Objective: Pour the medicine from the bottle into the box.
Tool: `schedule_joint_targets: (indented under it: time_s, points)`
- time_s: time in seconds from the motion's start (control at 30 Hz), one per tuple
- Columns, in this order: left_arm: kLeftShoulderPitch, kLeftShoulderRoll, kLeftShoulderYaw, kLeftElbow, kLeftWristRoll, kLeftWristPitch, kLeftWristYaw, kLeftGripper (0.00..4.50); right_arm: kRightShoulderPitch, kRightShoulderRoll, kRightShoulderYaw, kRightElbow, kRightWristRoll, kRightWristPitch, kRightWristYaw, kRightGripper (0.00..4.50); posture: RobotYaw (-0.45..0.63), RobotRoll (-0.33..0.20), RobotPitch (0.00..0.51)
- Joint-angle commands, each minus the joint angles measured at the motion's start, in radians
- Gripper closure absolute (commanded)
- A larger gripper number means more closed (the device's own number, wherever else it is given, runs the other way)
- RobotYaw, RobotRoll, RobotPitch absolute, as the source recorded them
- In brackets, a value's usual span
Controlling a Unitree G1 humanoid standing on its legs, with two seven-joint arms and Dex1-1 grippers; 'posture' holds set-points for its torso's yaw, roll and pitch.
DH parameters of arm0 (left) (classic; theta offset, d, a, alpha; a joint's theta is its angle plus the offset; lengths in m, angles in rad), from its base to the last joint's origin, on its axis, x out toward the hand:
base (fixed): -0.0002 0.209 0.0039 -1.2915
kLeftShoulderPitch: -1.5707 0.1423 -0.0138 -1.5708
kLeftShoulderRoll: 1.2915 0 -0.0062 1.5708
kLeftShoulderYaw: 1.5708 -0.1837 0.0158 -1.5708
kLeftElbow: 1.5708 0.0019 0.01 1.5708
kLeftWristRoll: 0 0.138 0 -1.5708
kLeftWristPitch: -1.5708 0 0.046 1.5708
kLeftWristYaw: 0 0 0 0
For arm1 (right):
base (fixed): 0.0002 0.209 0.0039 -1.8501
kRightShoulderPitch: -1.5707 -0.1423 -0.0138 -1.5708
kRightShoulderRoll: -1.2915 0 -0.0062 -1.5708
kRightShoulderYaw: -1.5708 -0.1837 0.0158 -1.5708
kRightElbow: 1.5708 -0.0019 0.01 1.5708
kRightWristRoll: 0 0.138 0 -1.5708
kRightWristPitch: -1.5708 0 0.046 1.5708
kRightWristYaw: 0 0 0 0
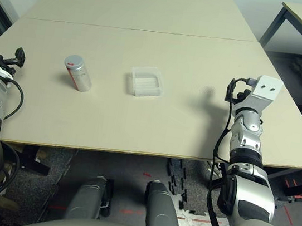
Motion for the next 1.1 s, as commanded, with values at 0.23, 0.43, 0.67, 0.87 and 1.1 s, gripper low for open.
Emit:
schedule_joint_targets:
  time_s: [0.23, 0.43, 0.67, 0.87, 1.1]
  points:
    - [0.001, 0.012, 0.004, 0.011, -0.001, -0.008, -0.029, 0.04, -0.005, -0.003, -0.006, -0.009, 0.009, -0.005, 0.015, 0.0, -0.08, 0.0, 0.09]
    - [-0.006, 0.023, 0.012, -0.021, -0.039, -0.01, -0.159, 0.04, -0.008, -0.012, 0.014, -0.052, 0.035, 0.015, 0.159, 0.0, -0.07, 0.0, 0.087]
    - [0.005, 0.05, -0.01, -0.114, -0.088, 0.034, -0.447, 0.04, -0.003, -0.039, 0.068, -0.195, 0.107, 0.163, 0.478, 0.0, -0.07, 0.0, 0.095]
    - [0.07, 0.08, -0.052, -0.28, -0.137, 0.159, -0.706, 0.04, -0.011, -0.084, 0.102, -0.255, 0.122, 0.265, 0.629, 0.0, -0.07, 0.0, 0.102]
    - [0.152, 0.106, -0.067, -0.453, -0.179, 0.296, -0.837, 0.04, -0.026, -0.107, 0.145, -0.266, 0.127, 0.323, 0.783, 0.0, -0.06, 0.0, 0.104]
